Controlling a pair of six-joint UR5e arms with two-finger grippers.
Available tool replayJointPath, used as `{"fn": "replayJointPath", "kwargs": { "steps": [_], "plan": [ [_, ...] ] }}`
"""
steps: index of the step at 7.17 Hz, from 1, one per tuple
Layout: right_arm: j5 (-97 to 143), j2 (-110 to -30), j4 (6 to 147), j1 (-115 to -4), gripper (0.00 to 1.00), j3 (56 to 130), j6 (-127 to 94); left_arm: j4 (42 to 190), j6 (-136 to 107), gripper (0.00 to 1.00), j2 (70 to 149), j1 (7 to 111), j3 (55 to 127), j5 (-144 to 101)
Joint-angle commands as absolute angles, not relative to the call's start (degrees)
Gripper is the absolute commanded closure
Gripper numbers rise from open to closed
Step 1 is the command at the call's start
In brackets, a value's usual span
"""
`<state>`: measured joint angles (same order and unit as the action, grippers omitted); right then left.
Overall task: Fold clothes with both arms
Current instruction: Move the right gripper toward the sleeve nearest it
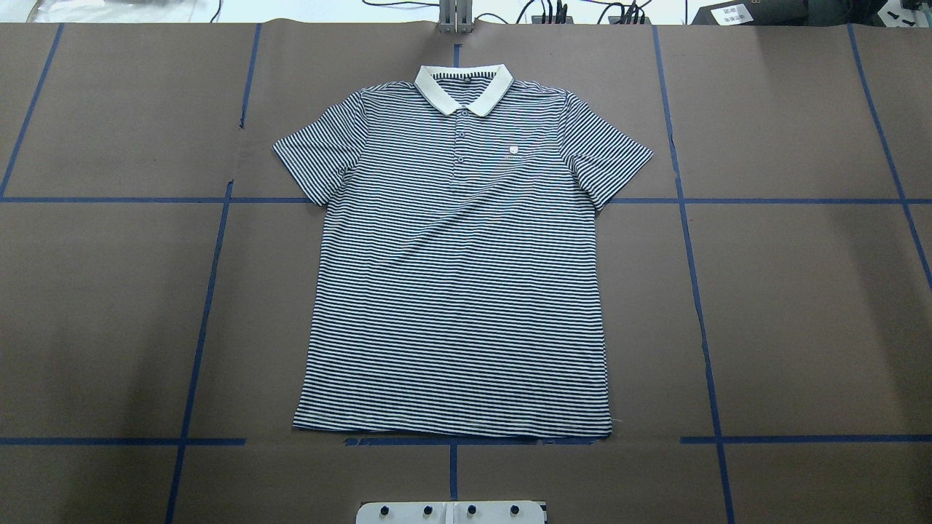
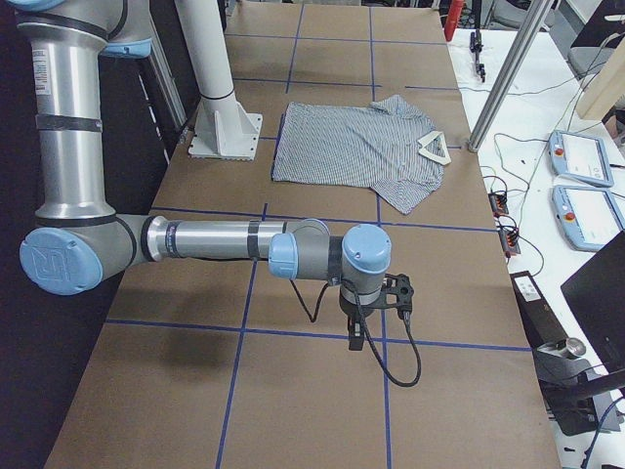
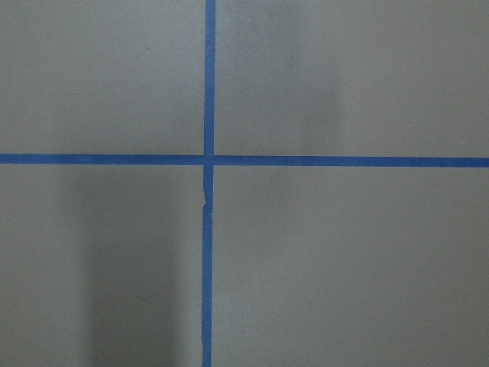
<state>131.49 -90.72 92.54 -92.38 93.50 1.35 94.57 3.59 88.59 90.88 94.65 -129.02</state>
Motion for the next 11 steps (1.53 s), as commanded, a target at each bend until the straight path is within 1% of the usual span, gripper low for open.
{"fn": "replayJointPath", "kwargs": {
  "steps": [1, 3, 4, 5, 6, 7, 8, 9, 10, 11],
  "plan": [
    [131.75, -90.70, 92.64, -92.37, 0.00, 94.21, 1.15, 94.57, 3.60, 0.00, 88.59, 90.88, 94.75, -129.11],
    [134.89, -89.22, 92.46, -91.59, 0.00, 93.87, 0.53, 94.40, 2.91, 0.00, 89.73, 90.70, 95.36, -129.11],
    [135.26, -83.47, 92.46, -86.45, 0.00, 92.56, 0.53, 94.66, 2.90, 0.00, 92.00, 90.53, 96.14, -129.72],
    [135.44, -81.84, 90.37, -83.44, 0.00, 92.64, 0.09, 95.01, 2.99, 0.00, 94.54, 90.53, 97.28, -133.82],
    [134.66, -79.56, 85.04, -80.45, 0.00, 92.11, -0.61, 101.01, 2.99, 0.00, 95.18, 89.31, 96.16, -137.69],
    [134.74, -77.02, 80.29, -78.51, 0.00, 90.37, -4.79, 110.38, 2.55, 0.00, 94.92, 87.03, 94.67, -137.90],
    [134.74, -75.86, 75.28, -73.70, 0.00, 88.52, -10.14, 112.30, 0.11, 0.00, 95.01, 86.75, 94.14, -137.81],
    [134.04, -73.50, 68.88, -69.39, 0.00, 85.03, -17.76, 112.67, -3.74, 0.00, 95.44, 85.79, 93.35, -137.46],
    [133.42, -68.69, 62.73, -65.69, 0.00, 79.51, -25.93, 112.41, -7.78, 0.00, 98.84, 81.17, 90.90, -136.59],
    [129.94, -65.16, 56.84, -62.17, 0.00, 75.45, -34.45, 112.76, -8.78, 0.00, 99.14, 79.38, 90.44, -133.01]
  ]
}}
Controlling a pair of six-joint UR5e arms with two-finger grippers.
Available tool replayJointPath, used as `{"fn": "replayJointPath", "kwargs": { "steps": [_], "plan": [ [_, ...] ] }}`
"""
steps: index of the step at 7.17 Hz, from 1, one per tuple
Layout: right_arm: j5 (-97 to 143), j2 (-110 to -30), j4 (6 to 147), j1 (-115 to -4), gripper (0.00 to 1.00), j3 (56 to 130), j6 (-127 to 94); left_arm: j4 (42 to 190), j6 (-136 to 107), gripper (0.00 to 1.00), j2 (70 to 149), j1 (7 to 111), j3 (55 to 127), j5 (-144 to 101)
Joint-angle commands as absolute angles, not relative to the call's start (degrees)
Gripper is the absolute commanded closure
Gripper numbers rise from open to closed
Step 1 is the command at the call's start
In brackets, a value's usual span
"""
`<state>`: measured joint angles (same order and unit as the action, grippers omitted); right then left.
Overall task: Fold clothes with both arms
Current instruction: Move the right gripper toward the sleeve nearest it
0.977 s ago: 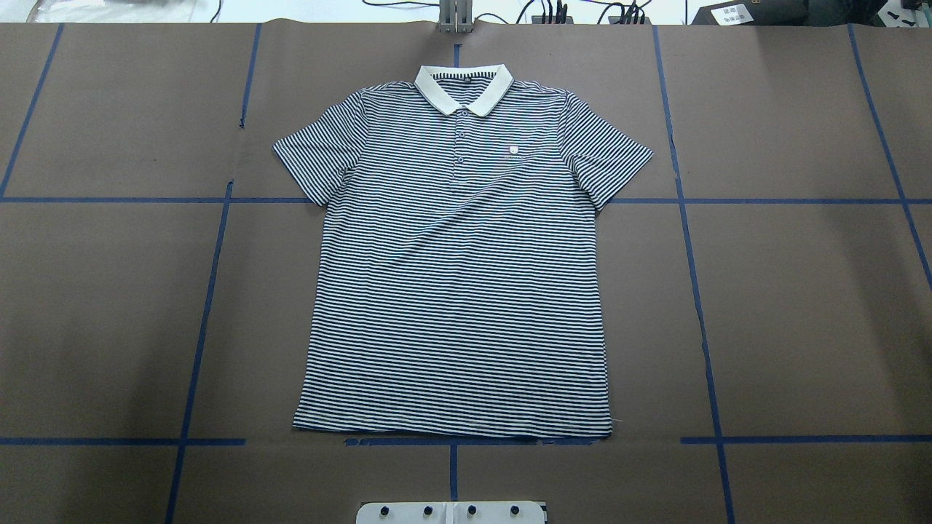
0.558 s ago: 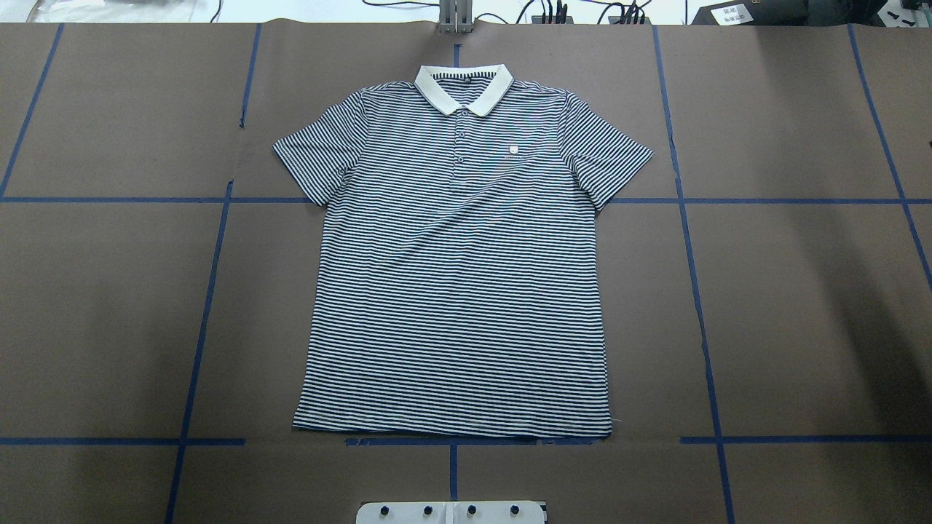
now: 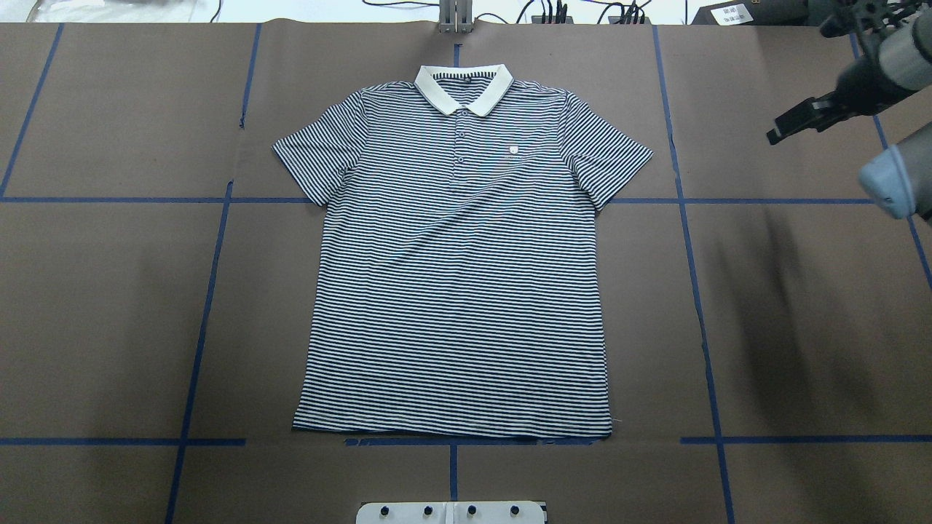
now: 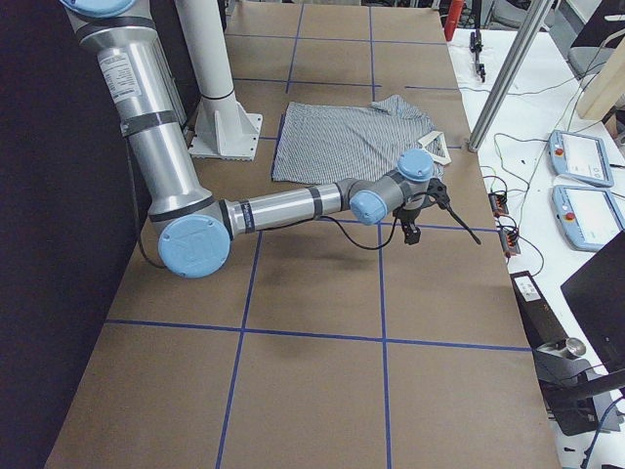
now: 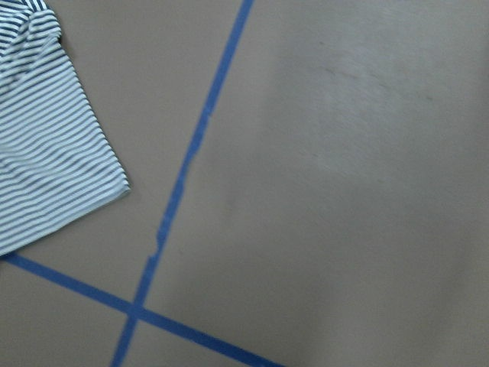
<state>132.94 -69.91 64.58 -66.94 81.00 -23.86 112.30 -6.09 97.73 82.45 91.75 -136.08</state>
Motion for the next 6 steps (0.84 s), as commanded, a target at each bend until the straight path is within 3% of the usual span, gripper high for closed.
{"fn": "replayJointPath", "kwargs": {
  "steps": [1, 3, 6],
  "plan": [
    [123.12, -62.69, 55.21, -57.96, 0.00, 74.28, -40.89, 113.89, -9.40, 0.00, 98.97, 79.10, 90.35, -132.63],
    [120.41, -56.89, 55.20, -55.46, 0.00, 67.89, -44.64, 114.61, -9.67, 0.00, 99.14, 79.10, 90.35, -132.71],
    [117.52, -55.90, 55.20, -53.09, 0.00, 65.22, -44.65, 114.70, -12.13, 0.00, 99.58, 79.10, 90.88, -132.71]
  ]
}}
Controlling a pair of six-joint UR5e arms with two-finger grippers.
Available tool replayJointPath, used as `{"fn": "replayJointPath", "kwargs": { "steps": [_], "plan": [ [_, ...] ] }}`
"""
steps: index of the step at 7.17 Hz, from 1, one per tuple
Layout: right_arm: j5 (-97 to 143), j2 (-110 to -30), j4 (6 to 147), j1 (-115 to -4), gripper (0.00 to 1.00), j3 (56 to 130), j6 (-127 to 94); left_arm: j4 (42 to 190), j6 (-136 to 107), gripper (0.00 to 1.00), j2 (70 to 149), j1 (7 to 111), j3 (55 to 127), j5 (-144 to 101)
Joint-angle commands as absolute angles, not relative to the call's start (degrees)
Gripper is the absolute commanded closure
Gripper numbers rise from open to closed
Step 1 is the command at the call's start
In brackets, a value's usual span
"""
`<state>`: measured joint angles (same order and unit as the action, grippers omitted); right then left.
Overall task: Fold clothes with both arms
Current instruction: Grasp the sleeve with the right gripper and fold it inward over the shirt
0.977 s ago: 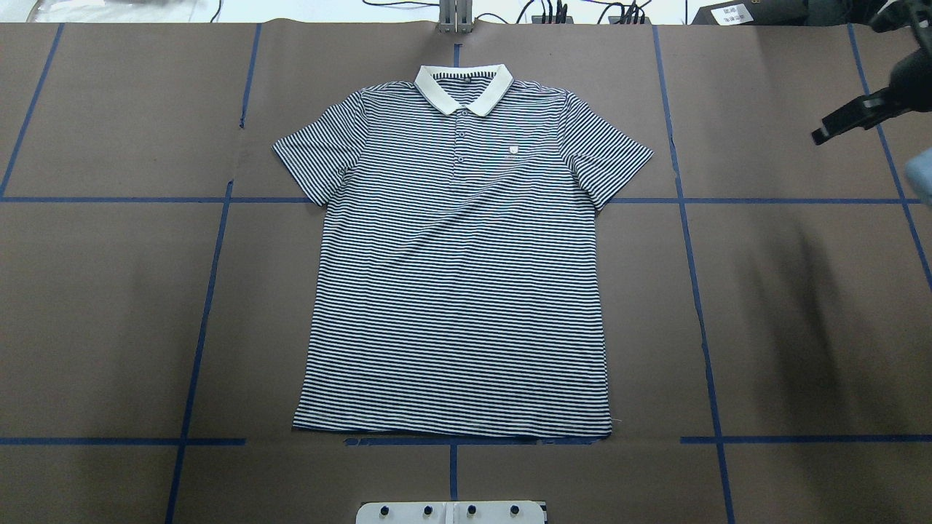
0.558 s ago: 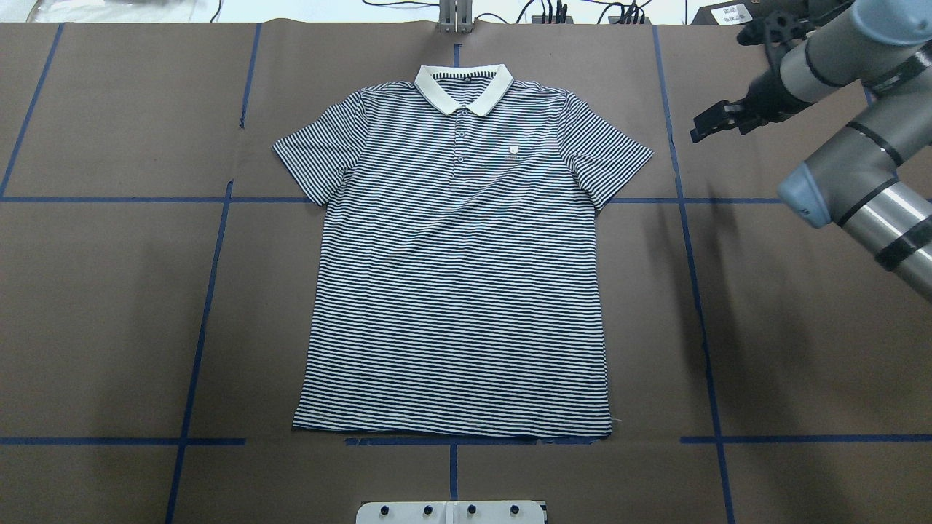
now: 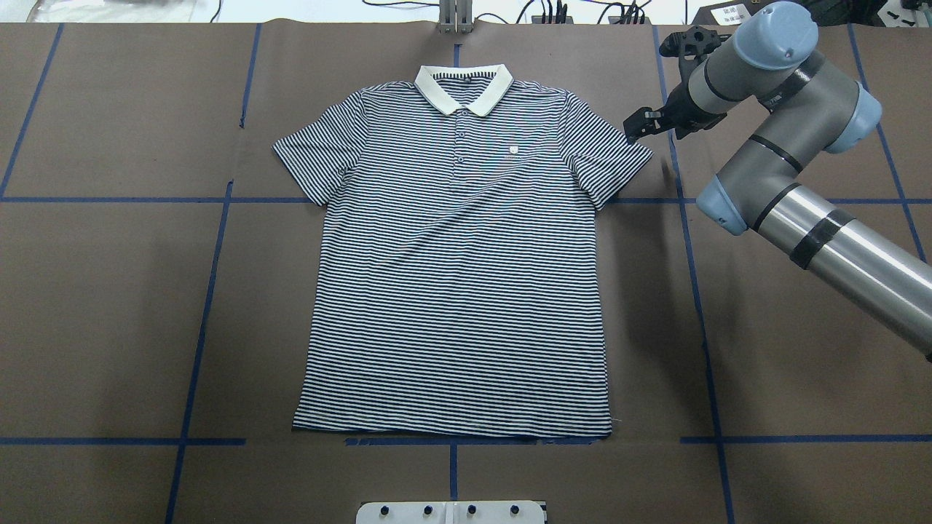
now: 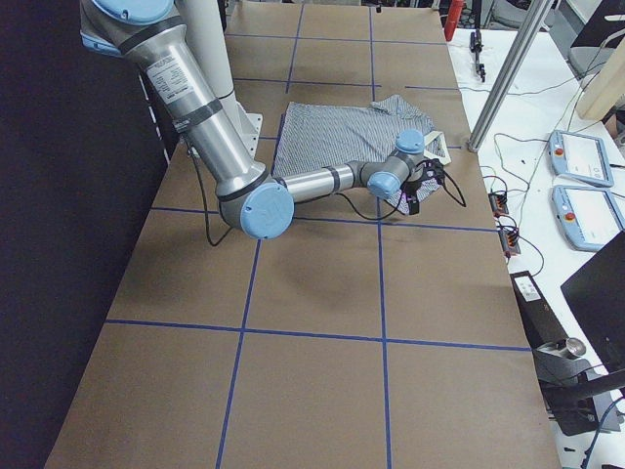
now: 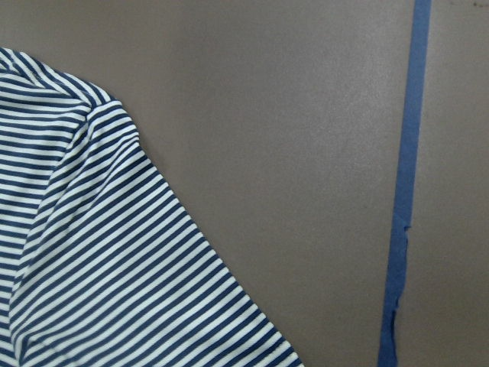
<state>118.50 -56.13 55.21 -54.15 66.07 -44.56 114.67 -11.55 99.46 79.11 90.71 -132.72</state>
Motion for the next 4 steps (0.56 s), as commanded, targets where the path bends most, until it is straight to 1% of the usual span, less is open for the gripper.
{"fn": "replayJointPath", "kwargs": {
  "steps": [1, 4],
  "plan": [
    [116.99, -55.90, 55.28, -52.48, 0.00, 64.69, -44.65, 114.70, -12.13, 0.00, 99.67, 79.10, 90.88, -132.71],
    [116.19, -55.72, 55.46, -52.03, 0.02, 63.55, -44.56, 114.70, -12.13, 0.00, 99.58, 79.19, 90.88, -132.71]
  ]
}}
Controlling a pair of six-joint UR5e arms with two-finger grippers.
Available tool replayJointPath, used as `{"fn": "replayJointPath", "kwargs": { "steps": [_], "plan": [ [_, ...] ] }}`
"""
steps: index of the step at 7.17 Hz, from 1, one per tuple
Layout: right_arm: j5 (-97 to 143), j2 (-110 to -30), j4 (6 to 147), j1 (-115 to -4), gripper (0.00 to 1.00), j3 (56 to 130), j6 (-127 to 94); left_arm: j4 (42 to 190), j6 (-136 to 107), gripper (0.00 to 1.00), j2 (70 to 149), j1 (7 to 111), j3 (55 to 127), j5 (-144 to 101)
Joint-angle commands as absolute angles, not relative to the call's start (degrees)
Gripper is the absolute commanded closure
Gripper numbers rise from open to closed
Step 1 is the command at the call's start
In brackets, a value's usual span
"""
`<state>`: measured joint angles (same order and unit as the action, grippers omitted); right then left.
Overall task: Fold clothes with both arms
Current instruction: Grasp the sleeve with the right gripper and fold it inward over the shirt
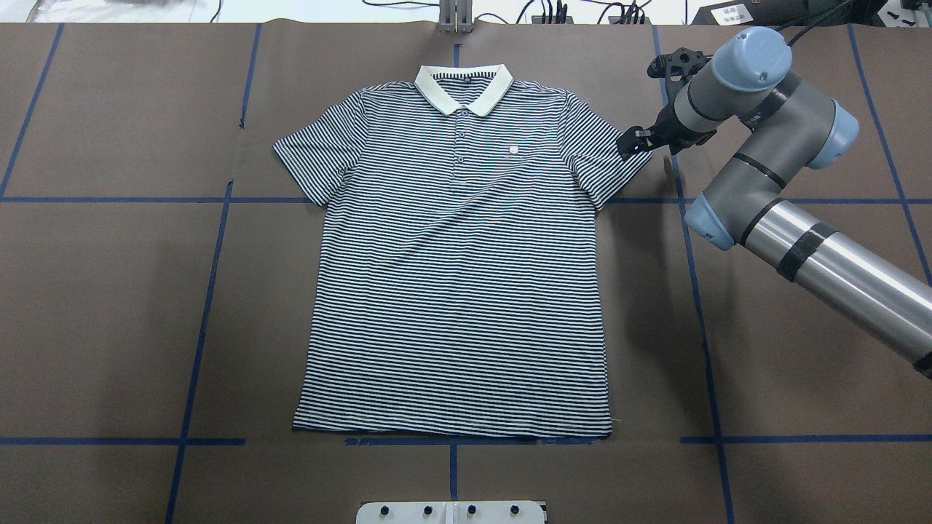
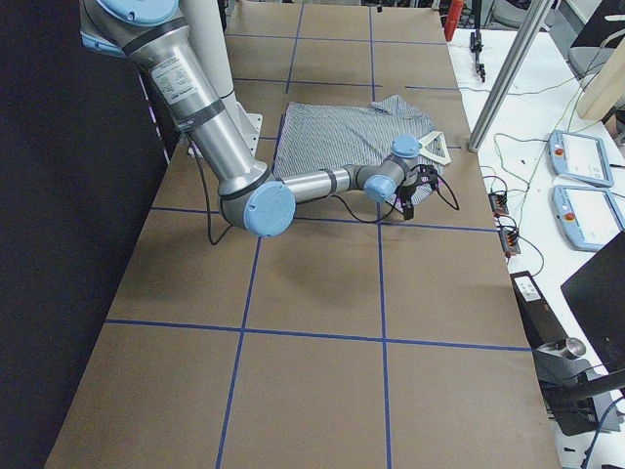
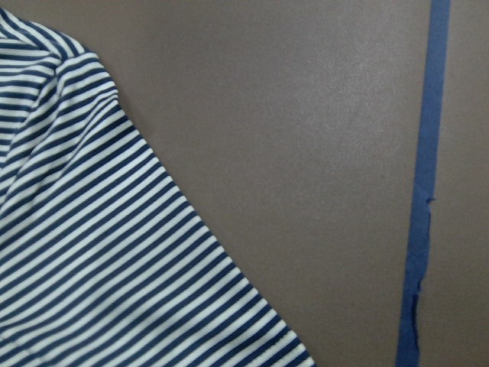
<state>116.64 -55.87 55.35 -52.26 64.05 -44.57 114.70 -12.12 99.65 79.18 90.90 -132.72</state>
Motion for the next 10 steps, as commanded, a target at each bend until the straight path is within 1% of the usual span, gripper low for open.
{"fn": "replayJointPath", "kwargs": {
  "steps": [1, 3, 4, 5, 8, 10],
  "plan": [
    [116.19, -55.55, 55.46, -52.03, 0.14, 63.54, -44.65, 114.70, -12.04, 0.00, 99.58, 79.19, 90.70, -132.71],
    [116.19, -55.28, 55.63, -52.12, 0.55, 63.54, -44.56, 114.70, -12.04, 0.00, 99.49, 79.19, 90.62, -132.71],
    [116.19, -55.28, 55.63, -52.03, 0.80, 63.54, -44.47, 114.70, -12.04, 0.00, 99.49, 79.19, 90.62, -132.71],
    [116.19, -55.28, 55.63, -52.03, 0.99, 63.54, -44.39, 114.70, -12.13, 0.00, 99.49, 79.19, 90.62, -132.71],
    [116.37, -54.06, 55.37, -52.12, 1.00, 64.16, -44.47, 114.70, -12.13, 0.00, 99.49, 79.19, 90.70, -132.71],
    [118.20, -53.26, 55.37, -52.03, 1.00, 68.88, -44.91, 114.70, -12.13, 0.00, 99.41, 79.19, 90.70, -132.71]
  ]
}}
